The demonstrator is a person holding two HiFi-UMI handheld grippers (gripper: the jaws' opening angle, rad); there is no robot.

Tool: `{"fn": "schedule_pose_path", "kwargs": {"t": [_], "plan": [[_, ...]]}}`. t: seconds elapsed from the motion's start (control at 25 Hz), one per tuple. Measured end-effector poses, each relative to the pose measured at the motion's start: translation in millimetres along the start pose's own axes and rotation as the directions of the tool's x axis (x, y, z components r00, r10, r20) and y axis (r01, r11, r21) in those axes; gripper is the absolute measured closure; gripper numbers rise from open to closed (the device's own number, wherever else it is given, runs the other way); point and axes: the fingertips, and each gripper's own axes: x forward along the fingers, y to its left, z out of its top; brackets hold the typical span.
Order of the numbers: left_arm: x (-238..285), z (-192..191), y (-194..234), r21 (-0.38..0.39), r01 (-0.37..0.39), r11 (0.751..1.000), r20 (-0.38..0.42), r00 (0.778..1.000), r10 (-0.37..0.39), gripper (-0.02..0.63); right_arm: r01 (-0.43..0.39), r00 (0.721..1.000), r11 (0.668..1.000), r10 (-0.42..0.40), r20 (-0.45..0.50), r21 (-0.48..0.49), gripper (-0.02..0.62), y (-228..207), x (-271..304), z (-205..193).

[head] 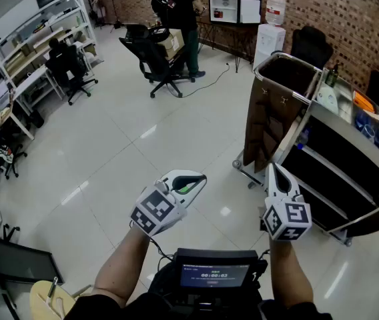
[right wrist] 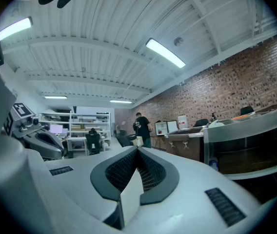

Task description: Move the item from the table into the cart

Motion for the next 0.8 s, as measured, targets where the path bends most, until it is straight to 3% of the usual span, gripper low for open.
{"fn": "schedule_pose_path", "kwargs": {"t": [0.12, 0.2, 0.36, 0.52, 0.68, 0.8], "plan": [[-26, 9, 12, -0.060, -0.090, 0.994, 0.074, 0.993, 0.094, 0.617, -0.051, 0.999, 0.999, 0.051, 0.011, -0.010, 0.607, 19, 8, 10], [-53, 8, 28, -0.116, -0.167, 0.979, 0.118, 0.976, 0.181, 0.617, -0.089, 0.996, 0.996, 0.089, 0.022, -0.016, 0.607, 42, 16, 17], [-135, -9, 69, -0.204, -0.353, 0.913, 0.147, 0.911, 0.385, 0.617, -0.209, 0.977, 0.976, 0.211, 0.031, -0.061, 0.607, 119, 43, 28], [-232, -39, 110, -0.279, -0.517, 0.809, 0.144, 0.810, 0.568, 0.617, -0.332, 0.943, 0.941, 0.333, 0.006, -0.062, 0.607, 217, 76, 22], [-330, -75, 139, -0.290, -0.647, 0.705, 0.124, 0.705, 0.698, 0.617, -0.486, 0.873, 0.868, 0.487, -0.008, -0.100, 0.607, 338, 106, 10], [-398, -110, 154, -0.341, -0.746, 0.571, 0.071, 0.586, 0.807, 0.617, -0.617, 0.785, 0.773, 0.618, -0.046, -0.146, 0.607, 429, 126, -5]]}}
